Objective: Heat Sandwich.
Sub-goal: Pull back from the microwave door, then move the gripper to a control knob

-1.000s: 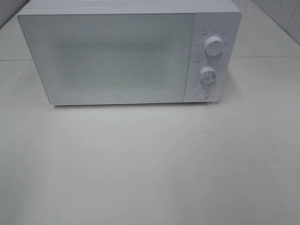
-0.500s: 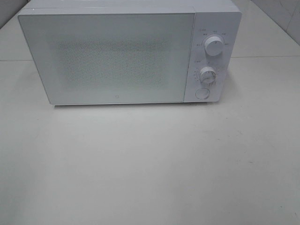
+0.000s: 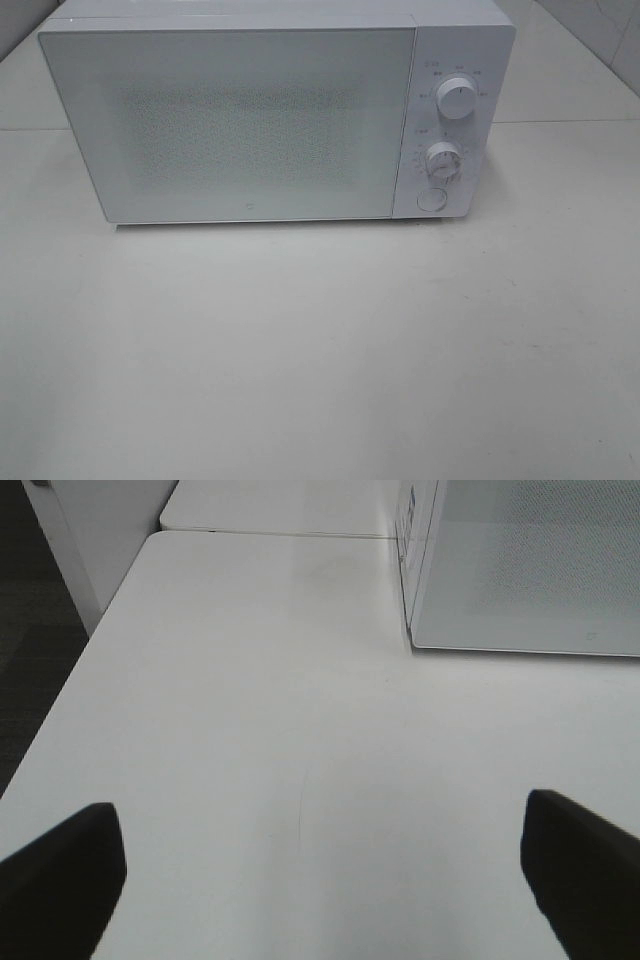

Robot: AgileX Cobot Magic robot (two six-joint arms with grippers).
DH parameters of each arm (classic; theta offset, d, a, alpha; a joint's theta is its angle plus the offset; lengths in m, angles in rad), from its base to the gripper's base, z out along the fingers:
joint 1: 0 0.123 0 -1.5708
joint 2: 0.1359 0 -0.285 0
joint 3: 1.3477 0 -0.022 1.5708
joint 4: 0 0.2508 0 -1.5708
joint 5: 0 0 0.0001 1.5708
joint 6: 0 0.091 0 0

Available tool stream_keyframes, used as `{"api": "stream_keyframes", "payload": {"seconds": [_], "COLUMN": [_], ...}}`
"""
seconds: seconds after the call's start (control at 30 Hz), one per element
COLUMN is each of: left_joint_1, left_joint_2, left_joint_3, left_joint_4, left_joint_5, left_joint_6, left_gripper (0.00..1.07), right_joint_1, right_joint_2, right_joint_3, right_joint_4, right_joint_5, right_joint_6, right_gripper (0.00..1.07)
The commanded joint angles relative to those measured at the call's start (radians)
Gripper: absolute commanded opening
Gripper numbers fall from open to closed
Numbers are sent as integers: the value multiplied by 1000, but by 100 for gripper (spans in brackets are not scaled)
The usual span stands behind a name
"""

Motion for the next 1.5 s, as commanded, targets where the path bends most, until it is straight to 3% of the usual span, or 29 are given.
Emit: {"api": "stream_keyframes", "payload": {"seconds": [0.03,0.4,0.9,1.5], "left_joint_1": [2,2,2,2], "left_joint_2": [-29,-29,-29,-29], "left_joint_3": [3,3,3,3], "left_joint_4": [-4,-4,-4,-4], "left_joint_5": [-1,-1,-1,-1], "left_joint_6": [2,2,2,2], "left_gripper": [101,101,101,101], "right_joint_1": [-8,-8,-8,-8], "right_joint_2": [-18,-8,210,528], "right_joint_3": [2,-23,-34,-34], "right_joint_4": [-4,7,43,39], "right_joint_5": [-8,-38,-186,-502], "right_joint_6": [0,0,0,0], "right_gripper": [76,76,76,76]}}
